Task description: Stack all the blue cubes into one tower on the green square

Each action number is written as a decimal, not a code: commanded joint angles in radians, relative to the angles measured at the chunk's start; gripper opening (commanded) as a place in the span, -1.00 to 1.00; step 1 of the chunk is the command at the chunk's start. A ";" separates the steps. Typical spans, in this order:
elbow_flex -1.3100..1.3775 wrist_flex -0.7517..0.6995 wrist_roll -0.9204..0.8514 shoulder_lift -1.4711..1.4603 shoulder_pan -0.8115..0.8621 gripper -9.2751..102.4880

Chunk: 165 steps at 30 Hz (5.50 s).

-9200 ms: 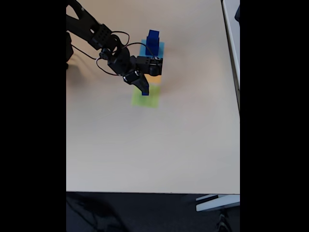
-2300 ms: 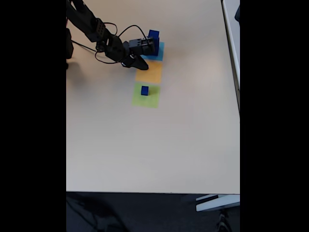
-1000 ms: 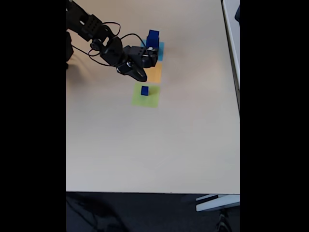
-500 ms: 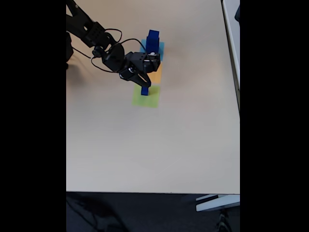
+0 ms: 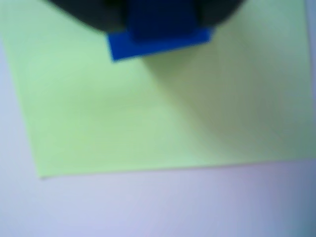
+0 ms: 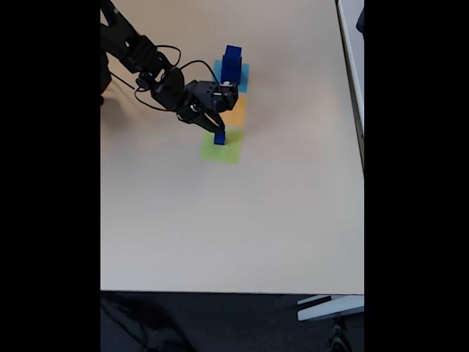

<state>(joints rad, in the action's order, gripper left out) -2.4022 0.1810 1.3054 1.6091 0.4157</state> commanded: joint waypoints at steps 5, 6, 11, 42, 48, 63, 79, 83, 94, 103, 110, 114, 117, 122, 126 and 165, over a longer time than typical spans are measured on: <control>0.000 0.032 0.011 0.011 0.000 -0.84; -0.002 0.038 0.012 0.008 0.000 -0.84; -0.011 0.071 0.017 -0.017 0.000 -0.84; -0.029 0.109 0.011 -0.048 0.026 -0.84; -0.026 0.115 0.008 -0.052 0.026 -0.82; -0.023 0.117 0.006 -0.052 0.025 -0.84; -0.023 0.117 0.003 -0.048 0.021 -0.80; -0.021 0.117 0.002 -0.046 0.020 -0.78; -0.021 0.117 -0.006 -0.040 0.020 -0.77; -0.020 0.115 -0.015 -0.034 0.017 -0.73; -0.020 0.115 -0.023 -0.032 0.018 -0.73; -0.018 0.115 -0.025 -0.032 0.018 -0.73; -0.017 0.114 -0.026 -0.032 0.018 -0.73; -0.014 0.106 -0.031 -0.021 0.017 -0.73; -0.012 0.103 -0.034 -0.017 0.014 -0.73; 0.011 0.078 -0.058 0.034 0.006 -0.61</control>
<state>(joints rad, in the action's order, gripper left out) -2.4375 0.2669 1.2548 1.5693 0.4341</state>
